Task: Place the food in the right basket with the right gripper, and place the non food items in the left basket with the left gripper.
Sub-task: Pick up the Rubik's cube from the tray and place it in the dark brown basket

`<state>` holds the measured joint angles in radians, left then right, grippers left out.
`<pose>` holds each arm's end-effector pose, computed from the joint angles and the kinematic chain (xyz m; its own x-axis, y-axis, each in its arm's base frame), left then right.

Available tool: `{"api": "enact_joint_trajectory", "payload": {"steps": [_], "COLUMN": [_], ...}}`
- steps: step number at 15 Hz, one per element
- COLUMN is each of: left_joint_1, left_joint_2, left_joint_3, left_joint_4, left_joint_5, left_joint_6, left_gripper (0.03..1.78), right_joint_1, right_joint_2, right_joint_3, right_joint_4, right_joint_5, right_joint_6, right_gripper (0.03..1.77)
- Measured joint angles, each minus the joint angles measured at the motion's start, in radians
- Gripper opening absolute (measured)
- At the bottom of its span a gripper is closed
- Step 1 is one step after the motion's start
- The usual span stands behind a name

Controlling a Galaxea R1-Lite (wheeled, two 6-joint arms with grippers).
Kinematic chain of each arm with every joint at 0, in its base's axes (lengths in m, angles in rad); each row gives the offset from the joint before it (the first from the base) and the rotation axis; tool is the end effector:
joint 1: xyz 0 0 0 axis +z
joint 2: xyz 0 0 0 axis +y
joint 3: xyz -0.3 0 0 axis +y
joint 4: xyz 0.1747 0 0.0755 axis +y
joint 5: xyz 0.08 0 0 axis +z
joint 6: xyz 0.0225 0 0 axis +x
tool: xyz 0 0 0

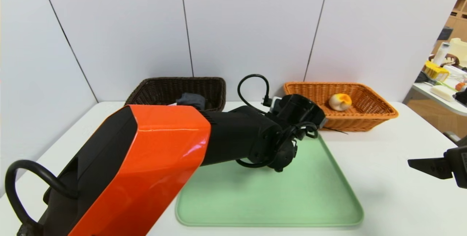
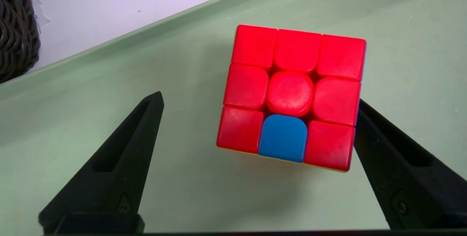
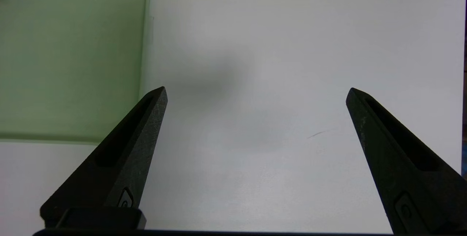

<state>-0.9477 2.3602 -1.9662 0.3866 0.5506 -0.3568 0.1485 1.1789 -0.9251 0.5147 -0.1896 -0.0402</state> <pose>0.2860 -0.3778 0.1441 0.7782 -0.1864 -0.5997 0.3018 0.9484 0.0968 0.1459 0.0175 0.2355 0.7262 -0.0819 -0.6826 -0.0389 0.9864 -0.1598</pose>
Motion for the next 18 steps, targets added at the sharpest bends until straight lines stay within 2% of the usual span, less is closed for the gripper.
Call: {"api": "enact_joint_trajectory", "payload": {"steps": [15, 18], "left_joint_1": [-0.002, -0.001], "left_joint_2": [0.014, 0.014], "left_joint_3": [0.001, 0.001], "left_joint_4": [-0.019, -0.02], "left_joint_5": [-0.009, -0.009], "left_joint_6": [-0.001, -0.001], "left_gripper": [1.69, 1.19], "right_joint_1": [0.001, 0.003], "right_joint_2": [0.007, 0.01], "right_joint_3": [0.016, 0.017], "right_joint_4": [-0.003, -0.003], "right_joint_5": [0.0, 0.001], "right_joint_6": [-0.002, -0.001], "right_gripper": [1.7, 1.7]}}
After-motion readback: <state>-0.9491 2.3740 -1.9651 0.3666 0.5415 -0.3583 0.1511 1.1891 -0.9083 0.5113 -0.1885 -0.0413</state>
